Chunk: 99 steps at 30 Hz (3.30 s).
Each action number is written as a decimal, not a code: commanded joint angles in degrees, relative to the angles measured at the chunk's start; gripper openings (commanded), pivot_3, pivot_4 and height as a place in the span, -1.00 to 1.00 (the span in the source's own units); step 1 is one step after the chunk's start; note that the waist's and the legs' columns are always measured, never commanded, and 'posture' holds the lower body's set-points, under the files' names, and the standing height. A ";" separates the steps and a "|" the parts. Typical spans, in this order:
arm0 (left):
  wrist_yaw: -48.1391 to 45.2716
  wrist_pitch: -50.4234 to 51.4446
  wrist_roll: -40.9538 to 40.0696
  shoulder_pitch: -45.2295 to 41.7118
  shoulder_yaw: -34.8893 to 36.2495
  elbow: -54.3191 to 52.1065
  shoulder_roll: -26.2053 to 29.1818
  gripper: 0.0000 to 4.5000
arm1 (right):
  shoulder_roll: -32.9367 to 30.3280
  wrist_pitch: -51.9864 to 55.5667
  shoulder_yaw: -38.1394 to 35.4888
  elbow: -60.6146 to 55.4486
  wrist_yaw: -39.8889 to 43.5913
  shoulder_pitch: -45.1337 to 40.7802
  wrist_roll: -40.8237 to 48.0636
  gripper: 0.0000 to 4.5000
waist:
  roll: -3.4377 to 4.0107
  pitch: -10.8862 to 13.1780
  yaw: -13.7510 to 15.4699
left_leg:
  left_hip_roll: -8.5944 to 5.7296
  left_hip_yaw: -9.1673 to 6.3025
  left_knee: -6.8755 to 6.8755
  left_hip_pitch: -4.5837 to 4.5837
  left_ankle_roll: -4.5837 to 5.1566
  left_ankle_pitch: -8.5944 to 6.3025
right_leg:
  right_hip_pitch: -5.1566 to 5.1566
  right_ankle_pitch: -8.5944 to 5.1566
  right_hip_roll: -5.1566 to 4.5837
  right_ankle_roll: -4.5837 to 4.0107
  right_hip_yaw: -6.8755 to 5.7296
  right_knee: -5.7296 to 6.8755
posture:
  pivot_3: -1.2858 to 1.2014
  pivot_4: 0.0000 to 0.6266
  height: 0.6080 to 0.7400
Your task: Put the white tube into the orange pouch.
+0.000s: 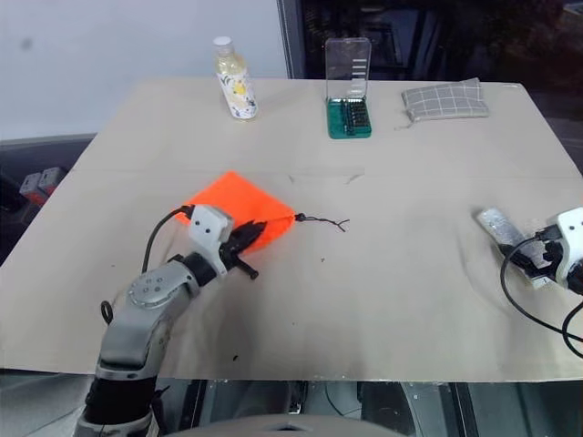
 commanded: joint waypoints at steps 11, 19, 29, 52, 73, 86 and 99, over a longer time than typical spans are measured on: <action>1.19 4.86 -11.25 -2.36 6.97 -2.08 0.44 -1.00 | -2.51 1.51 1.27 -8.49 5.28 4.04 0.46 -0.97 | -0.09 -0.02 0.04 | 0.04 -0.04 0.01 0.00 -0.02 0.01 | 0.01 0.00 0.05 0.00 -0.02 -0.03 | 0.03 -0.52 1.00; 0.50 7.26 -16.67 -4.67 9.49 2.16 1.21 -1.00 | 2.44 13.63 3.69 -39.91 6.31 6.78 13.24 -0.98 | 0.01 0.04 -0.47 | 0.08 -0.06 0.01 -0.01 -0.06 0.03 | -0.03 0.00 0.10 0.01 0.00 0.03 | 0.03 -0.52 1.00; -2.79 9.45 -23.80 -5.07 10.73 4.06 2.52 -1.00 | 9.48 41.76 27.67 -62.16 -6.12 -10.95 23.18 -0.98 | -0.22 0.14 0.21 | -0.07 -0.28 0.11 -0.20 -0.13 0.06 | -0.08 0.00 -0.10 0.00 -0.23 -0.04 | 0.03 -0.52 1.00; -6.40 11.60 -30.53 -1.37 3.56 -0.12 2.31 -1.00 | 29.70 39.50 46.29 -39.35 -15.49 -29.44 2.21 -0.98 | -0.30 0.08 -1.39 | -0.19 -0.27 0.22 -0.97 -0.39 0.22 | -1.08 0.01 -0.08 0.00 -0.22 0.30 | 0.03 -0.52 1.00; -15.60 9.32 -27.68 -8.34 -9.88 6.43 -0.95 -1.00 | 25.98 41.30 47.67 -43.44 -10.96 -33.92 -0.11 0.27 | -0.30 0.08 -1.31 | -0.24 -0.27 0.22 -0.99 -0.39 0.23 | -1.08 0.01 -0.09 0.00 -0.21 0.30 | 0.03 -0.52 1.00; -8.50 9.48 -31.09 -10.27 0.42 11.77 -5.01 -1.00 | 20.96 45.98 36.41 -53.91 -4.93 -28.56 8.78 1.00 | -0.31 0.07 -1.20 | -0.24 -0.34 0.22 -1.10 -0.36 0.22 | -1.12 0.01 -0.14 0.01 -0.26 0.21 | 0.03 -0.52 1.00; -8.11 9.81 -30.73 -9.96 -0.10 11.83 -4.96 -1.00 | 8.83 34.13 40.80 -51.09 -8.16 -22.17 -2.19 1.00 | -0.31 0.08 -1.22 | -0.25 -0.37 0.38 -1.01 -0.35 0.22 | -1.04 0.01 -0.07 0.01 -0.20 0.31 | 0.03 -0.52 1.00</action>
